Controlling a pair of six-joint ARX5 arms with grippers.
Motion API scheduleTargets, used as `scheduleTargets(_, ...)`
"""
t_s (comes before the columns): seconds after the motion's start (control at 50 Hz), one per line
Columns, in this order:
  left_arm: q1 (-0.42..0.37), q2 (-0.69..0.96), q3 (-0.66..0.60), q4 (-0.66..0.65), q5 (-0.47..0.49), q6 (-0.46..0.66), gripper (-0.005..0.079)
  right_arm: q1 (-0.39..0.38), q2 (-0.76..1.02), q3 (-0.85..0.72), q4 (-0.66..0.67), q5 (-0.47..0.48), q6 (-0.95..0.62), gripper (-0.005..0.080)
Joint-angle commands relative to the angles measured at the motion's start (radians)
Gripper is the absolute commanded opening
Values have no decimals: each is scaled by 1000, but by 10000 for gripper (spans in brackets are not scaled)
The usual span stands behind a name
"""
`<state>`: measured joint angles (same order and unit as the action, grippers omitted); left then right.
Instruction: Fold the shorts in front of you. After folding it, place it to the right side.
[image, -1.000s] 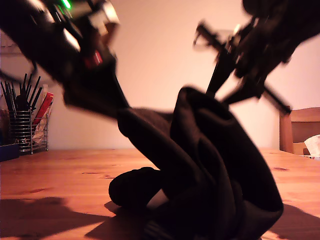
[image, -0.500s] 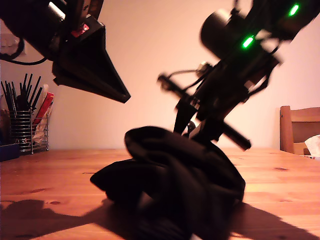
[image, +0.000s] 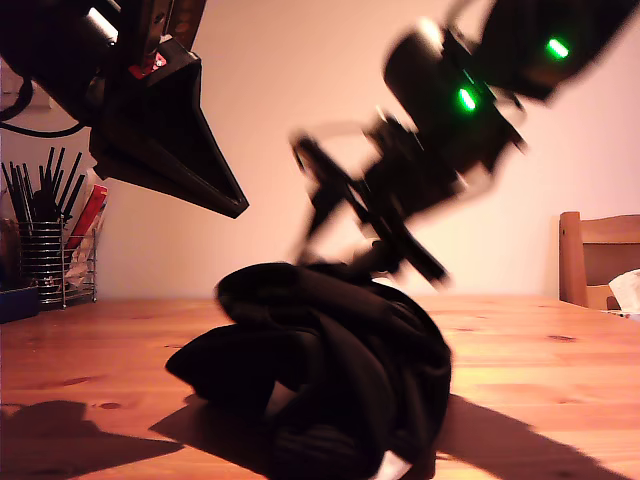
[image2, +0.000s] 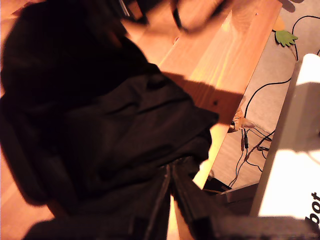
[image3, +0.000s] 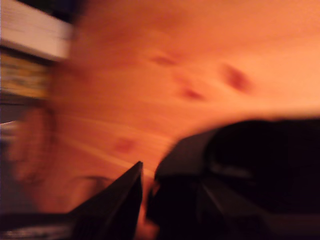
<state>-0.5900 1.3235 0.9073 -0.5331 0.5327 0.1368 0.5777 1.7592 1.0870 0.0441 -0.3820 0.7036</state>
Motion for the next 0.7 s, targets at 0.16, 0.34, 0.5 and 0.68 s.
scheduleTargets(0.16, -1, -3, -2, -4, 9, -3, -21, -1, 7, 84, -183, -53, -106, 338)
scheduleTargets(0.34, -1, -3, -2, -18, 9, -2, -21, -3, 7, 132, -248, -141, -167, 338)
scheduleTargets(0.5, -1, -3, -2, -20, 9, -2, -21, -3, 7, 201, -298, -201, -189, 338)
scheduleTargets(0.68, -1, -3, -2, -19, 9, -2, -21, -2, 7, 270, -359, -217, -247, 338)
